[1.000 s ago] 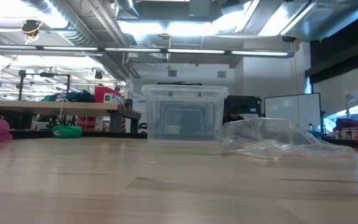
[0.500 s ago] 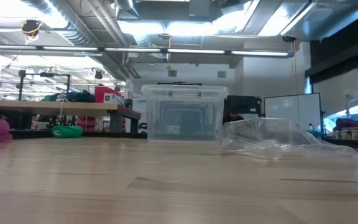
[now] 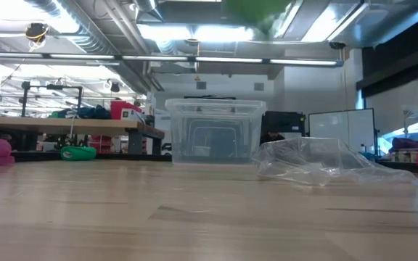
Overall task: Roll bandage
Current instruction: Roll the green bandage
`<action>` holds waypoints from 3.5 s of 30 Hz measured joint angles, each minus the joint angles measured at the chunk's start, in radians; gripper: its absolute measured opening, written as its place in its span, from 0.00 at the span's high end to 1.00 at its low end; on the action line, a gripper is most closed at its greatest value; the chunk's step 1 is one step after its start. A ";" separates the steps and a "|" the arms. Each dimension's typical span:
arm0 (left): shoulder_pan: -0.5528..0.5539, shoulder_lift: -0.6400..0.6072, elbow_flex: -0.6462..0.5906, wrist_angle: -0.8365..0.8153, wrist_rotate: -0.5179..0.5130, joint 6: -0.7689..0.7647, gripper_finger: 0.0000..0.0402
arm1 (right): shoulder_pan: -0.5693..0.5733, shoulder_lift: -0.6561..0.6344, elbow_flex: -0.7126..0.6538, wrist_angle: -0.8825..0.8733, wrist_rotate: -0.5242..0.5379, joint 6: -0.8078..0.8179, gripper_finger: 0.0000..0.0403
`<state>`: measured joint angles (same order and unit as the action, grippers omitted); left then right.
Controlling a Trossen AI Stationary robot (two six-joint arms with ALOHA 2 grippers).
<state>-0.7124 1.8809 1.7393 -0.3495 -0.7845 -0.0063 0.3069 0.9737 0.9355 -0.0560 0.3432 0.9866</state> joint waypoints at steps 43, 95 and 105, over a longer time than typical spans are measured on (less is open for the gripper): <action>0.060 -0.122 0.024 0.174 -0.008 0.170 0.97 | 0.420 0.183 -0.001 -0.004 0.245 -0.880 0.41; 0.058 -0.122 0.023 0.519 0.040 0.382 0.97 | 0.420 0.150 0.257 -0.407 0.191 -0.780 0.21; 0.060 -0.123 0.023 0.519 0.040 0.384 0.97 | 0.499 0.157 0.054 -0.205 0.293 -0.785 0.27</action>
<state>-0.6525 1.7580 1.7622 0.1692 -0.7441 0.3774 0.8055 1.1302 0.9893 -0.2614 0.6358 0.2015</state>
